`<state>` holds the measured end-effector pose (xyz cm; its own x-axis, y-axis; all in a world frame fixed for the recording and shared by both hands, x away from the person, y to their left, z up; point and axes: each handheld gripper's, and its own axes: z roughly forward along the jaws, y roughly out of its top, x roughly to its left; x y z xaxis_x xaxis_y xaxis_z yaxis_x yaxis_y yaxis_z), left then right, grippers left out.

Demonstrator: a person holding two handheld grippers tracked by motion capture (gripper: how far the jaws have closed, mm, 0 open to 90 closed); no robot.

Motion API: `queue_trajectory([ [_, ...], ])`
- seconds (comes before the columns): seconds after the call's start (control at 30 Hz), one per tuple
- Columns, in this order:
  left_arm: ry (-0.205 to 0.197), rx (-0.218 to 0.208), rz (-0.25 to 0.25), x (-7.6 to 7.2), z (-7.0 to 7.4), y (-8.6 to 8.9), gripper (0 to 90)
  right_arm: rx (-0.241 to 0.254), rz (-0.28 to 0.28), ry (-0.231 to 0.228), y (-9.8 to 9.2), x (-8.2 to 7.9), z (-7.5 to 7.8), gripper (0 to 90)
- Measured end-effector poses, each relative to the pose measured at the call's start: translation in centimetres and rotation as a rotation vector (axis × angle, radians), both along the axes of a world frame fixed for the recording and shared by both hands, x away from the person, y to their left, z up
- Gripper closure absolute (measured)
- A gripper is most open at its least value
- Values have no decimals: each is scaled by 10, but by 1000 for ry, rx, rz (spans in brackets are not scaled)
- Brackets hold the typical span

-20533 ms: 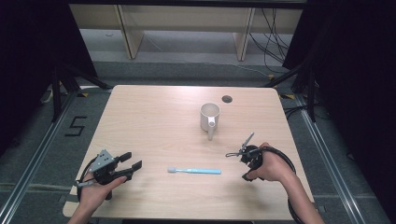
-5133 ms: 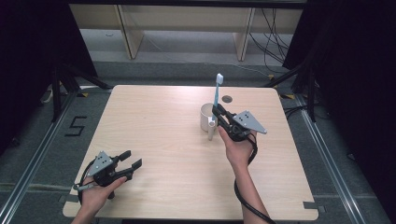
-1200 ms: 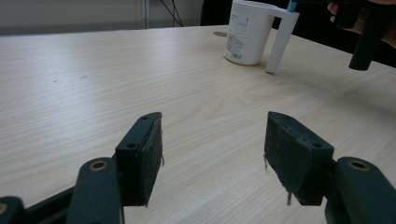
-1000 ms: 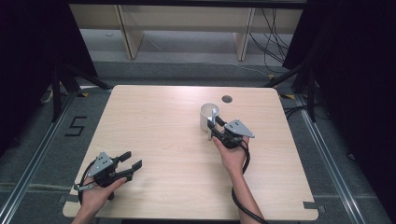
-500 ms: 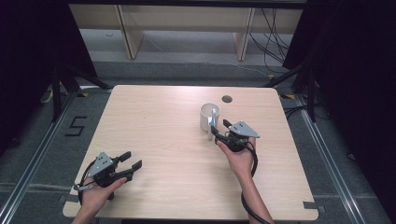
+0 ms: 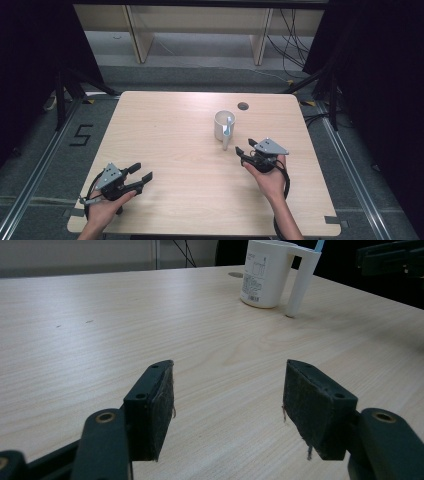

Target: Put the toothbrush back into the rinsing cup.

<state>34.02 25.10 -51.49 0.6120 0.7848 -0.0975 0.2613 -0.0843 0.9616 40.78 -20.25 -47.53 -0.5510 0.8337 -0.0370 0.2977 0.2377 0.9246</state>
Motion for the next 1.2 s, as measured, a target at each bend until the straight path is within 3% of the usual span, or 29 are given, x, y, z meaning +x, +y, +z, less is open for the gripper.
queue_trajectory([
  [0.07, -2, 1, 0, 0, 0, 0, 365, -19, 0, -5, -7, -4, -2, 410],
  [0.1, -2, 1, 0, 0, 0, 0, 365, -5, -11, 9, -7, -6, -3, 410],
  [0.13, -2, 1, 0, 0, 0, 0, 365, -27, -7, -5, -11, -6, -4, 410],
  [0.33, -2, 2, 1, 0, -1, 1, 366, -35, -16, 24, -23, -15, -10, 410],
  [0.37, 11, -24, 5, 0, -2, -1, 366, -20, -20, 32, -27, -19, -12, 410],
  [0.4, 11, -24, 5, 0, -2, -1, 366, -20, -20, 32, -27, -19, -12, 410],
  [0.43, 1, 1, 2, 0, -1, 1, 366, -18, -31, 48, -29, -23, -13, 412],
  [0.47, -1, 3, 1, 0, -1, 1, 366, -27, -26, 30, -33, -23, -14, 414],
  [0.73, -10, 4, 6, 1, -2, 3, 367, 5, -49, 50, -44, -42, -20, 418],
  [0.77, -9, 5, 8, 1, -2, 4, 367, 8, -50, 25, -47, -45, -23, 419],
  [1.2, -20, -4, 14, 0, -4, 4, 368, 43, -94, -5, -63, -68, -31, 418],
])
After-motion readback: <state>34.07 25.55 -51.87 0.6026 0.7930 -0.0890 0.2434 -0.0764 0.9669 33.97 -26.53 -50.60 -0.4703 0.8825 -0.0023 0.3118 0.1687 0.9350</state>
